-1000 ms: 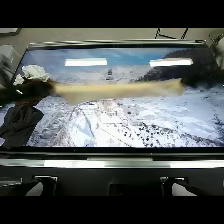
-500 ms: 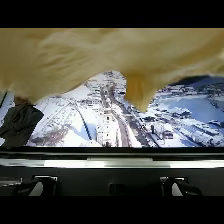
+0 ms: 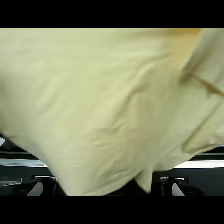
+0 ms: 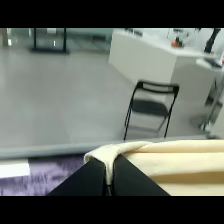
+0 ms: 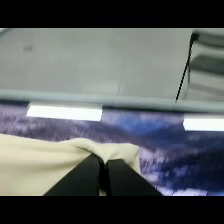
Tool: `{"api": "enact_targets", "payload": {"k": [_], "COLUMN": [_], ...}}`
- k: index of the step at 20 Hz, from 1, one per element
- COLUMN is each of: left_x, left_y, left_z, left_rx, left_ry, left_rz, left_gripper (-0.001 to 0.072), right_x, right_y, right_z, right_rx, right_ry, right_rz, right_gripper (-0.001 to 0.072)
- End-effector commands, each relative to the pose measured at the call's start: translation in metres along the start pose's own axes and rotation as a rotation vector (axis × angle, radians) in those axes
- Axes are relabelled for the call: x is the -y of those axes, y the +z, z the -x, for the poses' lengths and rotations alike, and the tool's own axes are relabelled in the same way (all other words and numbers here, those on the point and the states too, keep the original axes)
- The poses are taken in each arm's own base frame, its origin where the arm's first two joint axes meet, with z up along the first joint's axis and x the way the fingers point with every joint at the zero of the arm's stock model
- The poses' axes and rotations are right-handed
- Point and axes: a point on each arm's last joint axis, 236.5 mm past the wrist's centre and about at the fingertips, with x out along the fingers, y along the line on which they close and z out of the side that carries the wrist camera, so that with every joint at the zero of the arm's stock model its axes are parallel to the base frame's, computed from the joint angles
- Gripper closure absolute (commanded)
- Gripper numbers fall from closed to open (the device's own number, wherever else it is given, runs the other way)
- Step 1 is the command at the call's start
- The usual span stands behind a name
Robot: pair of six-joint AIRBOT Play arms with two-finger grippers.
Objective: Fold the clothes and pants, and hang the long-sleeved shirts on hangers.
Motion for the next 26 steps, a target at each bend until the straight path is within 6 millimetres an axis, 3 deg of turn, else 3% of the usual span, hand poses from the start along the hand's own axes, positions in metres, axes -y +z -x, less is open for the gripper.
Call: {"api": "enact_targets", "payload": {"k": [1,2,4,5,7,10,13,14,15,16,17,19,21,23,24,26], "left_x": [-0.072,-0.094,-0.134,-0.148,-0.161,-0.160,-0.148,-0.144,-0.140,-0.137,-0.137,-0.136,-0.134,-0.127,-0.122,-0.108], "left_y": [-0.155,-0.202,-0.293,-0.333,-0.394,-0.448,-0.475,-0.474,-0.469,-0.462,-0.456,-0.455,-0.461,-0.479,-0.494,-0.523], "left_z": [-0.078,-0.099,-0.132,-0.143,-0.156,-0.169,-0.166,-0.163,-0.156,-0.146,-0.127,-0.067,-0.011,0.020,0.036,0.066], "left_rx": [-0.395,-0.475,-0.614,-0.687,-0.795,-0.870,-0.951,-0.965,-0.992,-1.033,-1.103,-1.316,-1.473,-1.461,-1.441,-1.442], "left_ry": [0.046,0.070,0.121,0.135,0.153,0.141,0.114,0.102,0.078,0.045,0.015,-0.020,-0.011,0.039,0.062,0.075], "left_rz": [0.180,0.240,0.344,0.391,0.507,0.663,0.700,0.704,0.710,0.718,0.719,0.732,0.774,0.833,0.846,0.879], "left_gripper": [0.0684,0.0684,0.0684,0.0684,0.0684,0.0684,0.0681,0.0622,0.0476,0.0224,0.0038,0.0040,0.0060,0.0086,0.0152,0.0153], "right_x": [0.018,0.014,0.002,-0.004,-0.024,-0.044,-0.045,-0.039,-0.029,-0.014,0.006,0.053,0.093,0.098,0.094,0.082], "right_y": [-0.142,-0.186,-0.254,-0.279,-0.320,-0.361,-0.381,-0.377,-0.369,-0.356,-0.342,-0.342,-0.372,-0.405,-0.418,-0.437], "right_z": [-0.130,-0.174,-0.245,-0.274,-0.316,-0.343,-0.347,-0.344,-0.338,-0.326,-0.307,-0.246,-0.179,-0.134,-0.122,-0.108], "right_rx": [-0.475,-0.566,-0.671,-0.690,-0.722,-0.768,-0.812,-0.813,-0.816,-0.826,-0.851,-0.993,-1.207,-1.346,-1.367,-1.384], "right_ry": [0.086,0.106,0.117,0.100,0.087,0.084,0.066,0.063,0.060,0.065,0.081,0.070,-0.021,-0.059,-0.063,-0.046], "right_rz": [-0.157,-0.204,-0.282,-0.363,-0.550,-0.644,-0.697,-0.698,-0.705,-0.694,-0.655,-0.597,-0.634,-0.699,-0.716,-0.708], "right_gripper": [0.0678,0.0678,0.0677,0.0677,0.0676,0.0675,0.0673,0.0633,0.0498,0.0247,0.0044,0.0054,0.0150,0.0152,0.0151,0.0150]}}
